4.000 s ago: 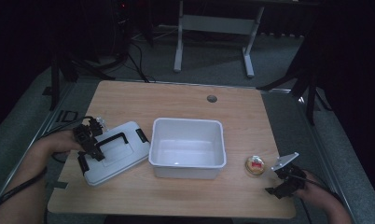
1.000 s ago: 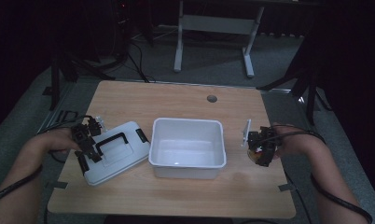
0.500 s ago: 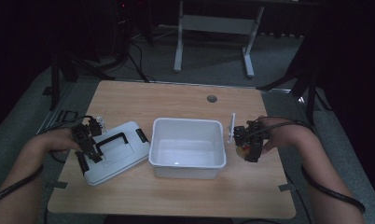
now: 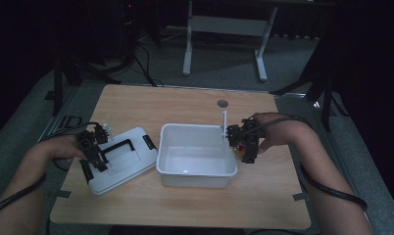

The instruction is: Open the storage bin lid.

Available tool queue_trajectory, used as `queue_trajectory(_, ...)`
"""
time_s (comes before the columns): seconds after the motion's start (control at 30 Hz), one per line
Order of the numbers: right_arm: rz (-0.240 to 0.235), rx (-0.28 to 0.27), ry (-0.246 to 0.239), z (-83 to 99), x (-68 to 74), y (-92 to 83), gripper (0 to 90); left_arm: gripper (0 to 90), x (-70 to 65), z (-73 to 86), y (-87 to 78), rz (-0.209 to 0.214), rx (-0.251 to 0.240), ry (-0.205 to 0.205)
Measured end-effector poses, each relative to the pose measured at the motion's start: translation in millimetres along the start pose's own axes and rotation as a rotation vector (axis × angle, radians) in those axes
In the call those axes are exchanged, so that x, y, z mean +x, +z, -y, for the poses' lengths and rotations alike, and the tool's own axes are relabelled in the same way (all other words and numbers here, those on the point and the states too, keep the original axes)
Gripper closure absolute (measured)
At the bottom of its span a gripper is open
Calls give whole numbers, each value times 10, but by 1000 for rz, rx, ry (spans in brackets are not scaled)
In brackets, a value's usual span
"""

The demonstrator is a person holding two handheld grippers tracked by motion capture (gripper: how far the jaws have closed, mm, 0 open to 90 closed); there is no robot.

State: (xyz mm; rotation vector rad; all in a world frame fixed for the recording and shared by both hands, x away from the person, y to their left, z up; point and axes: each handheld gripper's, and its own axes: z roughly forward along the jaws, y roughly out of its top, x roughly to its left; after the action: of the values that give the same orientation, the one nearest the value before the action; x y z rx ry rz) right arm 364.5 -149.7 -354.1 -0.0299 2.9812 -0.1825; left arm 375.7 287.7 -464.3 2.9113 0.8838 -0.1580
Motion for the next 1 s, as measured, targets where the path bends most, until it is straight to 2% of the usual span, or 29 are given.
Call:
queue_trajectory(0.17, -11, -8, -14, -121, -22, -30, 207, 150, -3, 13, -19, -4, -11, -3)
queue_trajectory(0.3, -8, -4, -30, -253, -21, -46, 208, 150, 3, 34, -4, -3, -3, -6)
queue_trajectory(0.33, -7, -5, -50, -313, -18, -53, 208, 150, 5, 39, 5, -2, -5, -7)
queue_trajectory(0.57, -22, -23, -77, -478, 0, -50, 208, 150, 9, 44, 24, 0, 1, -5)
queue_trajectory(0.63, -32, -35, -87, -553, -15, 1, 207, 150, 11, 47, 23, 0, 1, -4)
queue_trajectory(0.77, -36, -21, -93, -618, -29, 97, 207, 150, 8, 46, 23, 0, 1, -4)
queue_trajectory(0.8, -41, -12, -99, -658, -35, 180, 207, 150, 6, 45, 26, 1, 0, -4)
queue_trajectory(1.0, -71, -6, -112, -698, -48, 406, 207, 150, 11, 58, 47, 7, 5, -7)
